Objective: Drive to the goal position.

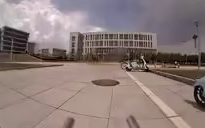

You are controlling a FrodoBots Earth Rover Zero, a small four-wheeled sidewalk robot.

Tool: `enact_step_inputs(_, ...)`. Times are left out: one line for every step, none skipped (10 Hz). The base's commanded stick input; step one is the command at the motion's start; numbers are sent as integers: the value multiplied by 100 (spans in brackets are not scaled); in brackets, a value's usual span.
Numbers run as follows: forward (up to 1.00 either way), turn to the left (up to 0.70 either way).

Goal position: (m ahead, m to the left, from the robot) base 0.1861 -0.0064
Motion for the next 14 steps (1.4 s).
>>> enact_step_inputs(5, 0)
enact_step_inputs(5, 0)
enact_step_inputs(5, 0)
enact_step_inputs(5, 0)
enact_step_inputs(5, 0)
enact_step_inputs(5, 0)
enact_step_inputs(5, 0)
enact_step_inputs(5, 0)
enact_step_inputs(5, 0)
enact_step_inputs(5, 0)
enact_step_inputs(5, 0)
enact_step_inputs(5, 0)
enact_step_inputs(5, 0)
enact_step_inputs(5, 0)
